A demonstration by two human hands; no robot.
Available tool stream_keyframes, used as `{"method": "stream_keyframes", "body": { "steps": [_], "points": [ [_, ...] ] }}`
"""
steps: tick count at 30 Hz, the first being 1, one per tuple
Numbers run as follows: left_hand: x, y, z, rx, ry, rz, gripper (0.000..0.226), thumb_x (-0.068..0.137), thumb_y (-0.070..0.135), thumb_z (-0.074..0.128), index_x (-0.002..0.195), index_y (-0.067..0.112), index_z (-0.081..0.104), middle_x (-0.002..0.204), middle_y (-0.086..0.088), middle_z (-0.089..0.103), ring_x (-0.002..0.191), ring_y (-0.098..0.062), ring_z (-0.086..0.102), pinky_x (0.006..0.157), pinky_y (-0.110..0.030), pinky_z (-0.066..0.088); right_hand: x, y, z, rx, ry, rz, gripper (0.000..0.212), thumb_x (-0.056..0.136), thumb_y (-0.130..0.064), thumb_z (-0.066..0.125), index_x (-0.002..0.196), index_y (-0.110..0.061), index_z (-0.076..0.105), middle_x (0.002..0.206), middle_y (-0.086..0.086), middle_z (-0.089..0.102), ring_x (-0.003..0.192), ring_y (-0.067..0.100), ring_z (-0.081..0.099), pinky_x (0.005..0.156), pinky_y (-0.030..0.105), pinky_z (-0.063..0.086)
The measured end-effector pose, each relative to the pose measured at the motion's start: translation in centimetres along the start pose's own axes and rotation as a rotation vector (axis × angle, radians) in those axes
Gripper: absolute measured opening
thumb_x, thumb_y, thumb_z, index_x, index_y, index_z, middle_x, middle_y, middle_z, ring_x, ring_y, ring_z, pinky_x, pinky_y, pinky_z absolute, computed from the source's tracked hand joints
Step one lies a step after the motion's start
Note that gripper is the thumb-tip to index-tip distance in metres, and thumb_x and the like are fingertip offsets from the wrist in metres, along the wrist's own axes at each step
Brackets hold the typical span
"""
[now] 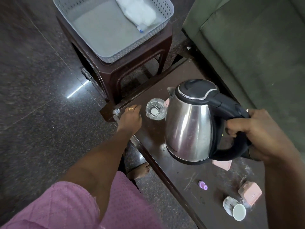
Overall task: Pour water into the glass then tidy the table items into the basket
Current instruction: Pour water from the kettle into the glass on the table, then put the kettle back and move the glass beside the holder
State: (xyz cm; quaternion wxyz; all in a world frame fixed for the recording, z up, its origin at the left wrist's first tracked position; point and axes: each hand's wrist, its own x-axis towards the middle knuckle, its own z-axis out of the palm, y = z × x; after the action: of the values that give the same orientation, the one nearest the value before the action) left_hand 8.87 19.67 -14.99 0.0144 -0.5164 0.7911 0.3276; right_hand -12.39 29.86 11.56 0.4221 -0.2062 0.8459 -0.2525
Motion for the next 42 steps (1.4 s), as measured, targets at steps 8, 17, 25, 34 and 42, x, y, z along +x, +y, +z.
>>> {"method": "stream_keyframes", "body": {
  "steps": [8,17,25,34,42],
  "points": [
    [2.8,0.5,-7.4,-0.115,0.519,0.044,0.047,0.082,-0.004,0.049,0.129,0.001,0.051,0.123,-0.018,0.060,0.116,-0.033,0.054,0.109,-0.046,0.039,1.7,-6.2,1.5,0.253,0.079,-0.282,0.013,0.040,0.003,0.051,0.052,0.000,0.045,0.049,0.014,0.033,0.057,0.028,0.028,0.053,0.043,0.016],
    [9.9,-2.1,-17.2,-0.279,0.870,-0.093,0.042,0.085,0.000,0.038,0.122,0.000,0.057,0.119,-0.019,0.062,0.115,-0.033,0.055,0.104,-0.041,0.043,8.0,-16.2,10.0,0.529,0.129,-0.537,0.028,0.033,-0.006,0.055,0.051,0.010,0.039,0.050,0.010,0.037,0.050,0.023,0.029,0.047,0.037,0.019],
    [13.4,-5.8,-19.3,-0.282,0.868,-0.221,0.044,0.086,0.003,0.039,0.128,0.004,0.053,0.126,-0.014,0.059,0.116,-0.031,0.053,0.098,-0.038,0.044,14.0,-21.7,19.1,0.507,0.131,-0.502,0.018,0.049,-0.008,0.061,0.049,-0.018,0.047,0.041,-0.015,0.041,0.042,0.006,0.038,0.043,0.018,0.032],
    [14.3,-7.5,-18.2,-0.251,0.903,-0.159,0.042,0.081,0.000,0.046,0.121,0.005,0.059,0.118,-0.015,0.063,0.111,-0.028,0.055,0.096,-0.038,0.046,17.9,-22.1,25.2,0.307,0.176,-0.416,0.017,0.048,-0.024,0.063,0.057,-0.019,0.049,0.052,-0.008,0.045,0.058,0.018,0.045,0.055,0.026,0.041],
    [14.4,-9.3,-17.8,-0.164,0.907,-0.020,0.033,0.085,0.001,0.051,0.117,0.003,0.061,0.111,-0.014,0.066,0.107,-0.017,0.048,0.096,-0.032,0.041,18.8,-22.1,25.4,0.263,0.172,-0.390,0.019,0.050,-0.024,0.061,0.057,-0.014,0.046,0.050,-0.008,0.040,0.051,0.012,0.037,0.046,0.019,0.036]
  ]
}}
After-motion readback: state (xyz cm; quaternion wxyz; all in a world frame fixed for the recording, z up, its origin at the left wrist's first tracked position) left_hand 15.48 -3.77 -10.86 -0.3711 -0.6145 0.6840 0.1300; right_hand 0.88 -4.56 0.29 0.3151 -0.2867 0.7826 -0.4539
